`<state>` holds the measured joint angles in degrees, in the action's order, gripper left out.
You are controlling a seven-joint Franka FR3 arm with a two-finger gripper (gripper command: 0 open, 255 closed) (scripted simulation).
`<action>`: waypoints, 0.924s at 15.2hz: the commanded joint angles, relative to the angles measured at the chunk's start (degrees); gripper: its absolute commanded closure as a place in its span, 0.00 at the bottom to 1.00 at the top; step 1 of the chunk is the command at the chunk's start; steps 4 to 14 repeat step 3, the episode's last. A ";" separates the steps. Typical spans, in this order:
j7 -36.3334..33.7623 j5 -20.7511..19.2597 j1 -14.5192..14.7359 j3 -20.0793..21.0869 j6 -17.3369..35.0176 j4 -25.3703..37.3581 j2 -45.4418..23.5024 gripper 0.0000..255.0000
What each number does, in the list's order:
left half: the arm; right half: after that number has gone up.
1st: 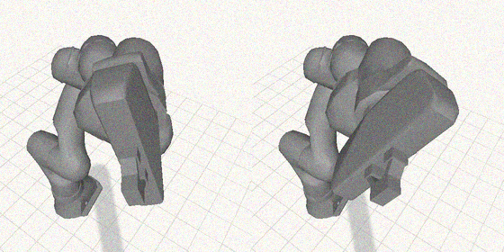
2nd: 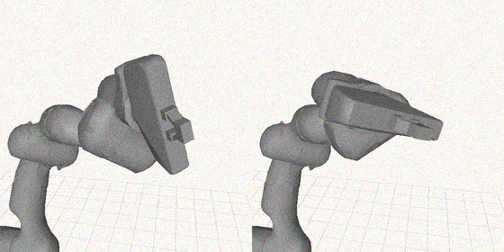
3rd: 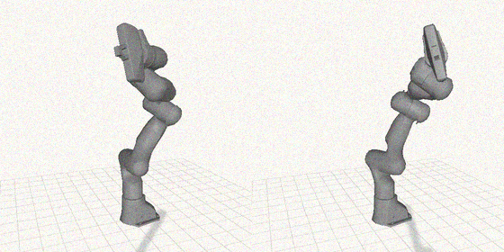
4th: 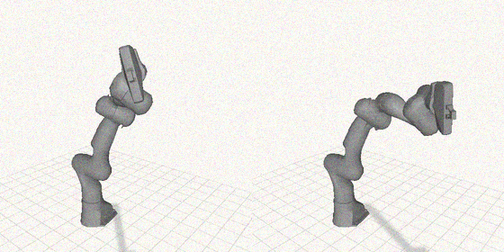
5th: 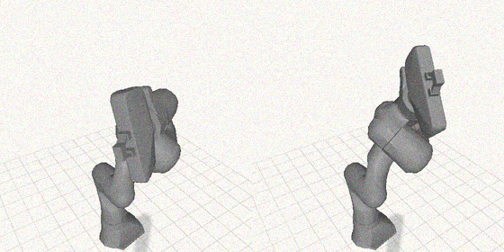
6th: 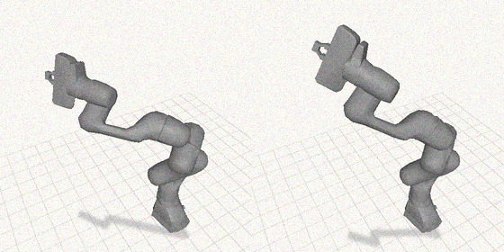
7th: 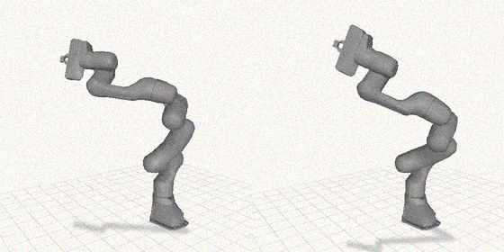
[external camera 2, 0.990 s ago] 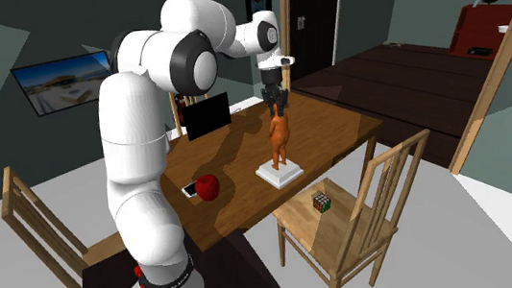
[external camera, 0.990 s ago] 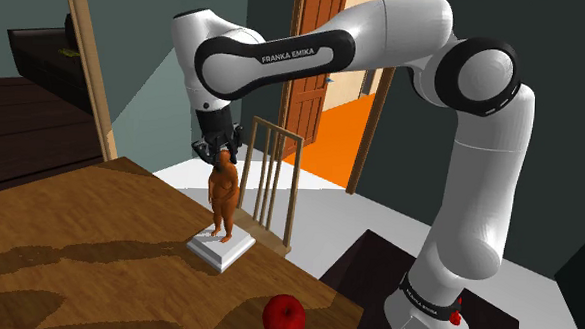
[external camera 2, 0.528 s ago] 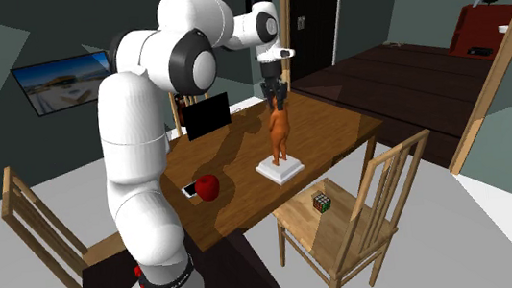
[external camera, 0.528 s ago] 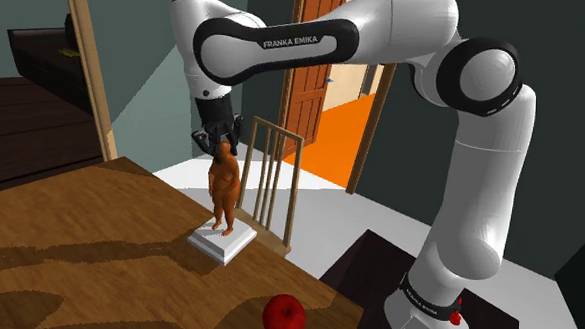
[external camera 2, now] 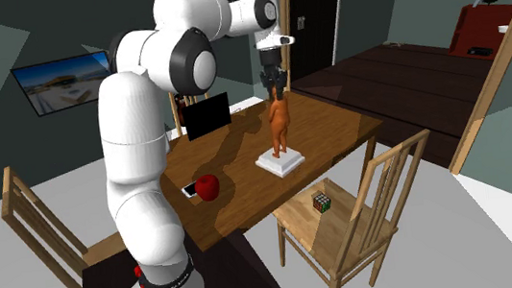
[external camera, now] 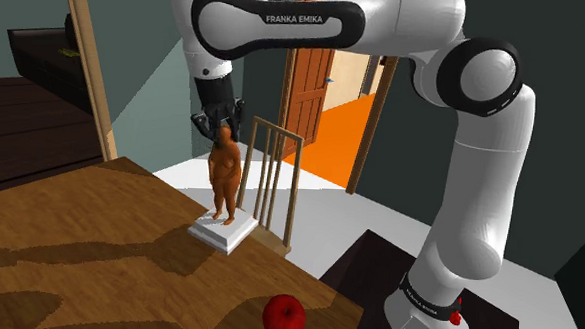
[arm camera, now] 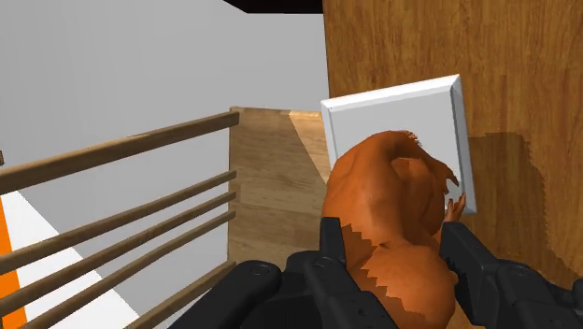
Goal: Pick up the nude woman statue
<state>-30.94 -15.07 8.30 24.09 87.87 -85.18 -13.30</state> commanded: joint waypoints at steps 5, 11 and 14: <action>0.17 -0.14 0.26 0.06 -1.80 2.17 -0.31 1.00; 0.17 -0.14 0.26 0.06 -1.80 2.17 -0.31 1.00; 0.17 -0.14 0.26 0.06 -1.80 2.17 -0.31 1.00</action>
